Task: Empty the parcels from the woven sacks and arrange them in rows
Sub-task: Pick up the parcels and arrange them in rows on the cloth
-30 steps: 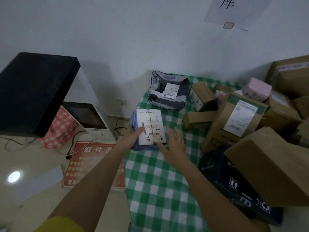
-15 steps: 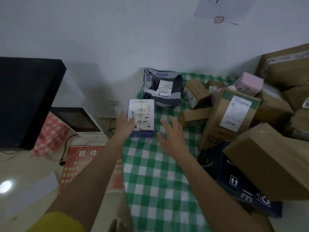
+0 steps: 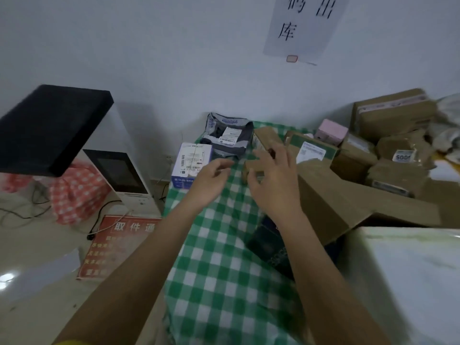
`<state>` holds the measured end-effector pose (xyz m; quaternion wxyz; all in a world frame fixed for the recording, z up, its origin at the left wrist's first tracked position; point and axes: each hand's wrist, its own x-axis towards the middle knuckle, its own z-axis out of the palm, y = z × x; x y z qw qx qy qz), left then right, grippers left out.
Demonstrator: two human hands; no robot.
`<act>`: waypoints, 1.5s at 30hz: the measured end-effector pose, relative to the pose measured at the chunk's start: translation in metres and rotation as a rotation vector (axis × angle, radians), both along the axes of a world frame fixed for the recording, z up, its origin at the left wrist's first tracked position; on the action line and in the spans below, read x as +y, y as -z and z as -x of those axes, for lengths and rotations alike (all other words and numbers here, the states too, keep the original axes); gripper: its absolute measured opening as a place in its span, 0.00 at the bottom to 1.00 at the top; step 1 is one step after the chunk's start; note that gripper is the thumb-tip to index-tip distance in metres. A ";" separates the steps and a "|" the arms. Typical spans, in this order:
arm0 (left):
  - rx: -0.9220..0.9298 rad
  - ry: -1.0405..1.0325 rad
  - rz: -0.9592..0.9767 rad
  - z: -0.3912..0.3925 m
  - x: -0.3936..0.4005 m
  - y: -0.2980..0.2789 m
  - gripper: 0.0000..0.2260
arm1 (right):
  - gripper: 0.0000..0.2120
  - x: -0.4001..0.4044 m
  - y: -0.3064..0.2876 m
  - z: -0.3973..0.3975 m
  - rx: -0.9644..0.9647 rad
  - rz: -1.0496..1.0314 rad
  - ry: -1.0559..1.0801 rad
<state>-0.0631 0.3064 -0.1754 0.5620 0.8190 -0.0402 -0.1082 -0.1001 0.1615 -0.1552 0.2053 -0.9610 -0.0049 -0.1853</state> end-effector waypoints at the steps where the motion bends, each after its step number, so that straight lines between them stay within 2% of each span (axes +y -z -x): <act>1: -0.006 0.002 0.000 0.012 -0.009 -0.004 0.12 | 0.20 -0.012 -0.009 0.011 0.065 0.040 0.040; 4: -0.003 0.004 0.003 0.037 -0.028 -0.008 0.12 | 0.31 -0.048 -0.026 0.031 0.273 0.146 0.186; 7: 0.005 0.008 -0.016 0.057 -0.040 -0.010 0.12 | 0.47 -0.081 -0.029 0.041 0.533 0.128 0.293; 10: 0.013 0.020 -0.039 0.074 -0.047 -0.013 0.13 | 0.51 -0.099 -0.027 0.046 0.631 0.126 0.291; 12: 0.032 0.040 -0.039 0.081 -0.049 -0.013 0.13 | 0.49 -0.100 -0.028 0.047 0.585 0.183 0.246; 15: 0.078 0.027 0.053 0.093 -0.051 -0.015 0.12 | 0.49 -0.089 -0.031 0.056 0.368 0.292 0.159; 17: 0.184 -0.040 0.269 0.100 -0.048 -0.019 0.18 | 0.50 -0.073 -0.024 0.060 0.112 0.332 0.066; 20: 0.384 -0.107 0.597 0.105 -0.033 -0.024 0.36 | 0.47 -0.044 -0.005 0.063 -0.215 0.387 -0.050; 23: 0.553 -0.229 0.841 0.105 0.003 -0.021 0.39 | 0.39 -0.013 0.011 0.064 -0.402 0.453 -0.242; 25: 0.676 -0.296 0.923 0.104 0.027 -0.017 0.40 | 0.38 -0.001 0.027 0.064 -0.465 0.484 -0.361; 27: 0.720 -0.313 0.913 0.106 0.051 -0.013 0.35 | 0.38 0.014 0.046 0.061 -0.471 0.491 -0.469; 29: 0.724 -0.339 0.848 0.108 0.066 -0.008 0.27 | 0.37 0.026 0.061 0.059 -0.423 0.479 -0.563; 31: 0.699 -0.400 0.802 0.109 0.076 0.001 0.23 | 0.39 0.033 0.068 0.058 -0.282 0.438 -0.625; 33: 0.664 -0.489 0.772 0.104 0.089 0.013 0.22 | 0.46 0.047 0.073 0.055 -0.019 0.309 -0.591; 34: 0.655 -0.524 0.772 0.102 0.093 0.019 0.22 | 0.48 0.054 0.075 0.056 0.144 0.175 -0.538; 36: 0.633 -0.584 0.773 0.096 0.098 0.032 0.19 | 0.49 0.069 0.076 0.061 0.434 -0.256 -0.376; 38: 0.621 -0.636 0.768 0.091 0.099 0.044 0.16 | 0.47 0.085 0.082 0.059 0.555 -0.674 -0.202; 40: 0.606 -0.644 0.758 0.085 0.098 0.058 0.16 | 0.45 0.099 0.090 0.053 0.647 -0.951 -0.081; 43: 0.609 -0.606 0.707 0.075 0.106 0.082 0.21 | 0.39 0.118 0.100 0.037 0.819 -1.283 0.057; 45: 0.661 -0.540 0.654 0.068 0.116 0.096 0.24 | 0.35 0.123 0.108 0.027 0.848 -1.391 0.161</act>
